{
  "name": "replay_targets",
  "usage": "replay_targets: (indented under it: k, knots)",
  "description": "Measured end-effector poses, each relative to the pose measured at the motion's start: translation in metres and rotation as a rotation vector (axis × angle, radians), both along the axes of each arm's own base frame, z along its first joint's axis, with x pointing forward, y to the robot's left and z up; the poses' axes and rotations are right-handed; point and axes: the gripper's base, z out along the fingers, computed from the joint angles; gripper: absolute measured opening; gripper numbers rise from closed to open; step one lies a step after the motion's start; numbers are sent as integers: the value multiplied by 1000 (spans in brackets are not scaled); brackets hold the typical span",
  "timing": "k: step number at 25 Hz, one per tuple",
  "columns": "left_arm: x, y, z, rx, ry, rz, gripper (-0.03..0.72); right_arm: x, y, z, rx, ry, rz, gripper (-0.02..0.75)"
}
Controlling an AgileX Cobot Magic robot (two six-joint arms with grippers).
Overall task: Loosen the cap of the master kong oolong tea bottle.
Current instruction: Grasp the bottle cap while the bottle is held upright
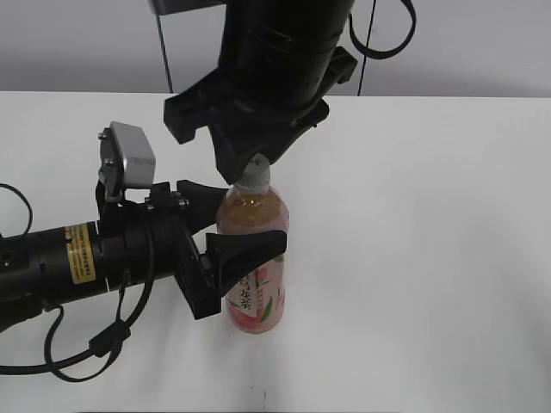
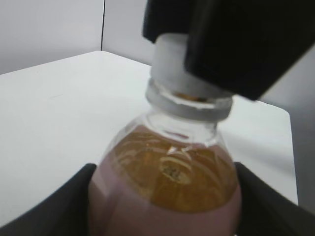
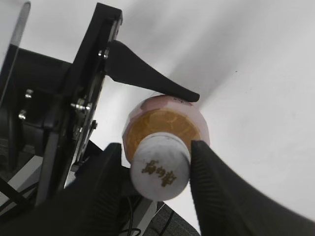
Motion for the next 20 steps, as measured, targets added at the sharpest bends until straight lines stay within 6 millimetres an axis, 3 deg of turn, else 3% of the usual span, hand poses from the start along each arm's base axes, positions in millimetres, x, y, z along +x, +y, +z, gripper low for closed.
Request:
replay_targets:
  k: [4,20]
  knots:
    - [0,0,0,0,0,0,475,1,-1,0,-6,-3,-1,274]
    - [0,0,0,0,0,-1,473,0,-1,0,-22,-39,129,272]
